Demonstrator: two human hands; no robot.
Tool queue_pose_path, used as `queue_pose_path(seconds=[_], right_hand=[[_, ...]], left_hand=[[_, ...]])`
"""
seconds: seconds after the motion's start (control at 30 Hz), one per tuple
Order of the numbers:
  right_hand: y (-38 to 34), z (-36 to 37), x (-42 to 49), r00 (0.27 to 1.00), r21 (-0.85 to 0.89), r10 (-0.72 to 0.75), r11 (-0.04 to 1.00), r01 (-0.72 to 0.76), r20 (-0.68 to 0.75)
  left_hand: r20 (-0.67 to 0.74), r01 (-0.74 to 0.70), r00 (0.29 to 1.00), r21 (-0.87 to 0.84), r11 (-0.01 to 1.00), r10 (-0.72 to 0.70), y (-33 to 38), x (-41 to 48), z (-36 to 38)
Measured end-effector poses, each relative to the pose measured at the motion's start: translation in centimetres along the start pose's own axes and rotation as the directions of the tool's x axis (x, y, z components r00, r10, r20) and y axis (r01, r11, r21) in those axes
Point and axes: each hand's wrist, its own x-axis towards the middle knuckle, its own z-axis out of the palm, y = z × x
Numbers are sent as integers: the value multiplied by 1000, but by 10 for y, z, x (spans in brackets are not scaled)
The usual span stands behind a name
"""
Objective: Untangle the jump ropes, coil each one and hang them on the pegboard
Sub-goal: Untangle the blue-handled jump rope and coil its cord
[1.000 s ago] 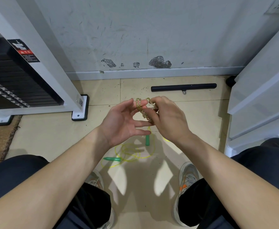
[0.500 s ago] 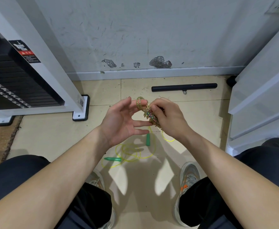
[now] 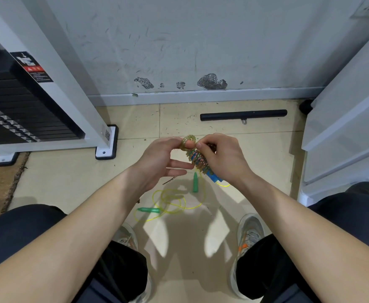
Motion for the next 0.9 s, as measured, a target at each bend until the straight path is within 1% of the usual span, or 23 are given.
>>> queue_pose_path(seconds=[0.07, 0.13, 0.17, 0.33, 0.4, 0.47, 0.53, 0.63, 0.73, 0.8, 0.9], right_hand=[[0, 0, 0, 1000, -2, 3, 1000, -3, 10], [0, 1, 0, 1000, -3, -1, 1000, 1, 26], [0, 2, -1, 999, 4, -1, 1000, 1, 34], [0, 4, -2, 998, 56, 4, 998, -8, 60], [-1, 3, -2, 998, 119, 41, 992, -47, 55], [-3, 3, -2, 995, 217, 87, 971, -96, 51], [-4, 1, -4, 994, 262, 86, 960, -101, 70], [-8, -2, -5, 987, 310, 51, 946, -96, 151], [-13, -4, -3, 979, 330, 54, 937, -118, 196], [-15, -5, -1, 976, 345, 43, 931, -117, 214], [-16, -8, 0, 973, 430, 54, 891, -148, 223]], left_hand=[[-45, -29, 998, 116, 993, 35, 1, 0, -1], [-97, -81, 990, 202, 976, 102, 0, 3, -4], [-108, -109, 985, 203, 973, 133, -1, 4, -4], [-159, -249, 952, 94, 964, 262, -8, 9, -1], [-188, -282, 935, 126, 951, 302, -9, 9, -1], [-207, -313, 914, 185, 932, 348, -9, 10, -2], [-194, -355, 892, 260, 898, 409, -6, 10, -3], [-133, -415, 861, 376, 829, 491, -2, 10, -3], [-45, -477, 838, 425, 769, 544, 2, 9, -2], [-16, -494, 830, 442, 749, 557, 2, 10, -3], [-29, -475, 835, 465, 747, 549, 2, 12, -6]])
